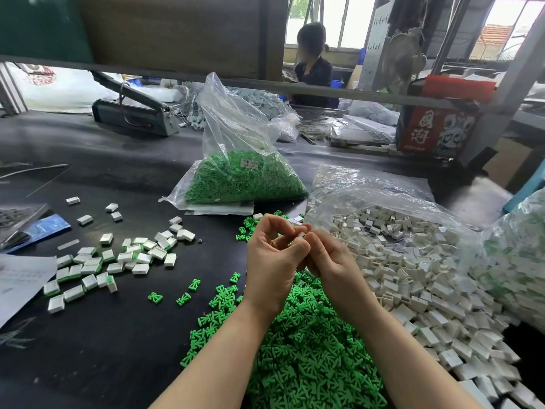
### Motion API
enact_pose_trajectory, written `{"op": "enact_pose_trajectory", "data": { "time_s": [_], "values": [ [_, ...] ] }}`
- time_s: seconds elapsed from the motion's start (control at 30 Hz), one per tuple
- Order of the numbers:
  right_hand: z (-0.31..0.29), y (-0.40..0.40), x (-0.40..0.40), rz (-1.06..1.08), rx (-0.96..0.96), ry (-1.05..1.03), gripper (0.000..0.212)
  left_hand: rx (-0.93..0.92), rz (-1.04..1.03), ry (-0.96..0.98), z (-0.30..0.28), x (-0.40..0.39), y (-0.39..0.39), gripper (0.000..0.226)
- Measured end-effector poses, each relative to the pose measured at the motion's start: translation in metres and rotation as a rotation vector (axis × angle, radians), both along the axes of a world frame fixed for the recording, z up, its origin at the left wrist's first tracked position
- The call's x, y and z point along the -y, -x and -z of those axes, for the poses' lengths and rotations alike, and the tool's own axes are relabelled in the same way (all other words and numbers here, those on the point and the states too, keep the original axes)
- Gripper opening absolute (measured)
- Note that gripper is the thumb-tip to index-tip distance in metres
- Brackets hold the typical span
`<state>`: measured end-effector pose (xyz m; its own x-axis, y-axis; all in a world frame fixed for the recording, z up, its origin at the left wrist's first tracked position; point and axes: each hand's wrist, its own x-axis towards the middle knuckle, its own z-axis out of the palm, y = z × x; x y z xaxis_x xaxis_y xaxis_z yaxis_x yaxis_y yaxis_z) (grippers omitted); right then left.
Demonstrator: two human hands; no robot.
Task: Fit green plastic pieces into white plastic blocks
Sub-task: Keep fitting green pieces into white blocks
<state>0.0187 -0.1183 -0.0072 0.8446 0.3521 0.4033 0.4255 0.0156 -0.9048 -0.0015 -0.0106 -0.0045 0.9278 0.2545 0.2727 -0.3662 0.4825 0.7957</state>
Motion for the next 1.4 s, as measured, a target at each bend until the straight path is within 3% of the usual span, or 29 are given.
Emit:
{"op": "enact_pose_trajectory", "data": {
  "time_s": [0.47, 0.8, 1.17, 1.4],
  "values": [
    [0.0017, -0.0004, -0.0018, -0.060, -0.096, -0.095, 0.027, 0.013, -0.004, -0.038, 0.0013, -0.0006, -0.0013, 0.022],
    [-0.0018, -0.0028, 0.0001, -0.050, -0.306, -0.195, 0.046, 0.045, -0.047, -0.111, -0.0010, -0.0048, -0.0013, 0.012],
    [-0.0048, -0.0007, 0.0028, -0.008, -0.307, -0.225, 0.058, 0.046, -0.022, -0.085, 0.0003, -0.0066, -0.0014, 0.013],
    [-0.0008, -0.0028, 0.0029, -0.012, -0.312, -0.200, 0.038, 0.008, -0.013, -0.121, 0.0014, -0.0091, -0.0028, 0.012]
  ]
}}
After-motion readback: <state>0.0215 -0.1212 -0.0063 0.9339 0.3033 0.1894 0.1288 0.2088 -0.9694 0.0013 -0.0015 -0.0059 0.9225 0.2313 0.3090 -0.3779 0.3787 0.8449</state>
